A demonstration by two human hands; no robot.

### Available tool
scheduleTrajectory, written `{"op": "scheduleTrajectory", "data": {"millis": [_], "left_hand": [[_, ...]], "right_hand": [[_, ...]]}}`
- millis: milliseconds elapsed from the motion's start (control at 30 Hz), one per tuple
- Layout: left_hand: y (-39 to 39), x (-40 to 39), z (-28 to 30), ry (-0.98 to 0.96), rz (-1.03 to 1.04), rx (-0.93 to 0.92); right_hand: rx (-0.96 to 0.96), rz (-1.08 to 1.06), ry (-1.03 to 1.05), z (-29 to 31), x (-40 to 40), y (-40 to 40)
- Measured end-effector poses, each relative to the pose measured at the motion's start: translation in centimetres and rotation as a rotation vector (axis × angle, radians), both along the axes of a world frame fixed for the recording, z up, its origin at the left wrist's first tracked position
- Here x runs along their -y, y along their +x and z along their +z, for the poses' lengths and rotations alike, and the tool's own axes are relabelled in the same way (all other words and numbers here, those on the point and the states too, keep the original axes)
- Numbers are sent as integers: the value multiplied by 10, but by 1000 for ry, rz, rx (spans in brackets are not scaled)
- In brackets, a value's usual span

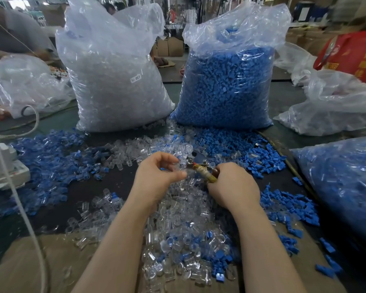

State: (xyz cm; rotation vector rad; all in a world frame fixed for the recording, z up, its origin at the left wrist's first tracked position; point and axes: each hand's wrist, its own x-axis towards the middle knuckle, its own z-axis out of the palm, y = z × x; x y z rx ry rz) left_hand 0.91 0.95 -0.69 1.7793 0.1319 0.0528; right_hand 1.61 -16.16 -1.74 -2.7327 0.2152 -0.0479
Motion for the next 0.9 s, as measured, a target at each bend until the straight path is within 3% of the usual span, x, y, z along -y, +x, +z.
{"op": "scheduleTrajectory", "data": {"millis": [267, 433, 733, 900], "left_hand": [[1, -1, -1, 10, -3, 13], [1, -1, 0, -24, -6, -3], [2, 1, 7, -382, -37, -83], [-1, 10, 11, -393, -1, -74]], "right_hand": [[50, -12, -112, 3, 1, -2], [60, -15, -41, -1, 3, -1], [286, 24, 434, 2, 1, 3], [380, 136, 760, 4, -8, -2]]}}
